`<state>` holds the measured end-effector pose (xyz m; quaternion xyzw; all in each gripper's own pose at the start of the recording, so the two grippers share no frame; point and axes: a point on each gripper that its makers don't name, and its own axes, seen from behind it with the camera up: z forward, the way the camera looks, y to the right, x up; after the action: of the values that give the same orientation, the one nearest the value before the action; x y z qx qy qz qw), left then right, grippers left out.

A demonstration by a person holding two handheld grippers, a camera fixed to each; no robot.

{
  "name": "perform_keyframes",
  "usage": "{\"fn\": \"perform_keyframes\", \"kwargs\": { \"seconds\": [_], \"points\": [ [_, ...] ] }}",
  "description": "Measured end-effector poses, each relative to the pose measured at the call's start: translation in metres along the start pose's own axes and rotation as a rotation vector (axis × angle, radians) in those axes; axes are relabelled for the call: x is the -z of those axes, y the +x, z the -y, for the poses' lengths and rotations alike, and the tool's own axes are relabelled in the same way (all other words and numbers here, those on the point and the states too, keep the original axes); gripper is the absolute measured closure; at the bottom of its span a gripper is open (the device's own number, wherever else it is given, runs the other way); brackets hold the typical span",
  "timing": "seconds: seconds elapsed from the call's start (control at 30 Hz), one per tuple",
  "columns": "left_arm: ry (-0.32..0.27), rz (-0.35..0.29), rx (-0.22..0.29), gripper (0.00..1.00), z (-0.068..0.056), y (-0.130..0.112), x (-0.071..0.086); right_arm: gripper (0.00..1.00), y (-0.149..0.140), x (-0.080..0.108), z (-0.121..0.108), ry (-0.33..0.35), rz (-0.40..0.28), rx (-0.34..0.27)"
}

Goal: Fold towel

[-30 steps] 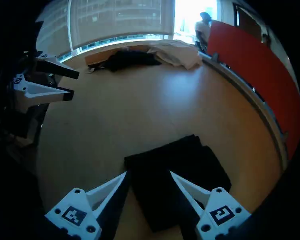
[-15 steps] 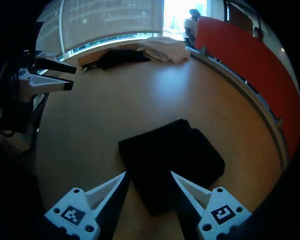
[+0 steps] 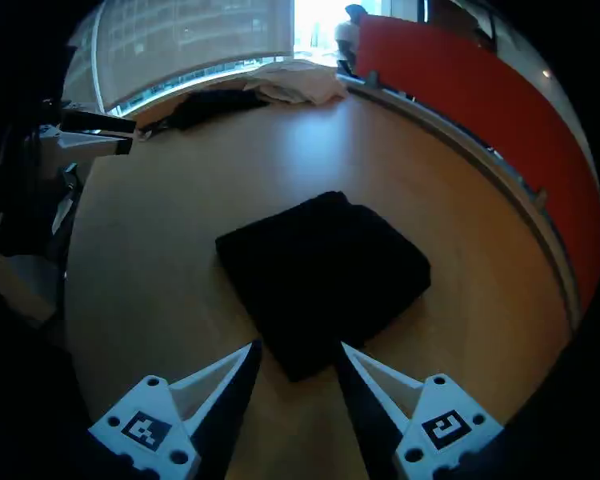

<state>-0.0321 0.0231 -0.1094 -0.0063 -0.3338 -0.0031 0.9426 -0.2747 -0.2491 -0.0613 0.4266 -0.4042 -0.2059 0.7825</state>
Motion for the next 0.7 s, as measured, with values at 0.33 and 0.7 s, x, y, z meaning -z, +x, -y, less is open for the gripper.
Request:
{"fn": "perform_keyframes", "kwargs": {
  "seconds": [0.33, 0.7],
  "points": [
    [-0.004, 0.001, 0.001, 0.1, -0.003, -0.002, 0.001, 0.34, -0.019, -0.002, -0.001, -0.018, 0.025, -0.034],
    [-0.006, 0.001, 0.001, 0.1, -0.003, -0.003, 0.002, 0.48, -0.023, -0.005, -0.001, -0.021, 0.027, -0.054]
  ]
}}
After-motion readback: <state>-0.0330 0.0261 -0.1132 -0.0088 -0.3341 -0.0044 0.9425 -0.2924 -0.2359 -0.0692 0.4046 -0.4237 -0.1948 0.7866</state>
